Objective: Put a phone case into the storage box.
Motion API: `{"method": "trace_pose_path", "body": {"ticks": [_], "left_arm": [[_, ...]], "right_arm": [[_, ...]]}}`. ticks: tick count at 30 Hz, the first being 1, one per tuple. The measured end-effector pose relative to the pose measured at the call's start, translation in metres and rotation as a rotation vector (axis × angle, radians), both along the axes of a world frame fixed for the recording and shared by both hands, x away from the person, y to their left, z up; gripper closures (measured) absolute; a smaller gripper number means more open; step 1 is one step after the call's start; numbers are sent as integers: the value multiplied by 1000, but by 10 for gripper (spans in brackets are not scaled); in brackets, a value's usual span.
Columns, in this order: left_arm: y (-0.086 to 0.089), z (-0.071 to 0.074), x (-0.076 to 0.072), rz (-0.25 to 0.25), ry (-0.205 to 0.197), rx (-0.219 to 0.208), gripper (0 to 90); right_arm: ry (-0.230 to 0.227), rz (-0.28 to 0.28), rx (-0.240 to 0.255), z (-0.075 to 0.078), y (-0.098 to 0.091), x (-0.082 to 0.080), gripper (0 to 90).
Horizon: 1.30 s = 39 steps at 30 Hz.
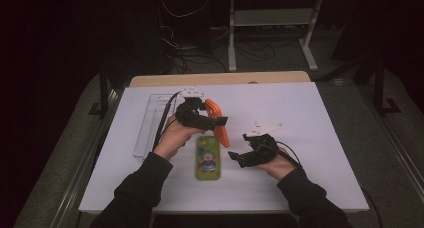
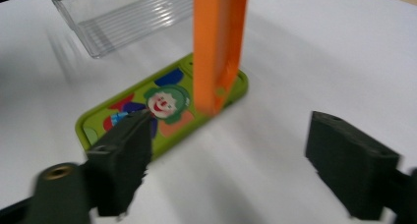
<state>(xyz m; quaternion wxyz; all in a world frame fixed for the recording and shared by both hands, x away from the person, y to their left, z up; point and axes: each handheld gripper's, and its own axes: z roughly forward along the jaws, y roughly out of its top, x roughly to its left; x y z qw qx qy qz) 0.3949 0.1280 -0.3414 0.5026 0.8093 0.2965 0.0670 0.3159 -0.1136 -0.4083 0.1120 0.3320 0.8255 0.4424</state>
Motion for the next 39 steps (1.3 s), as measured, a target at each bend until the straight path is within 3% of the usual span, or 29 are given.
{"method": "trace_pose_path", "body": {"ticks": [4, 11, 20, 27, 39], "left_arm": [[4, 13, 3, 15, -20, 4, 135], [16, 31, 11, 59, -52, 36, 136], [38, 51, 24, 134, -82, 65, 136], [61, 62, 36, 240, -94, 80, 136], [99, 71, 57, 451, -125, 172, 136]], "right_arm": [[0, -41, -9, -1, -16, -3, 6], [-23, -82, -35, -8, -43, -15, 0], [-4, -88, -86, -15, -54, -26, 0], [0, -109, -101, -18, -63, -31, 0], [1, -134, -101, -20, -74, -35, 0]]}}
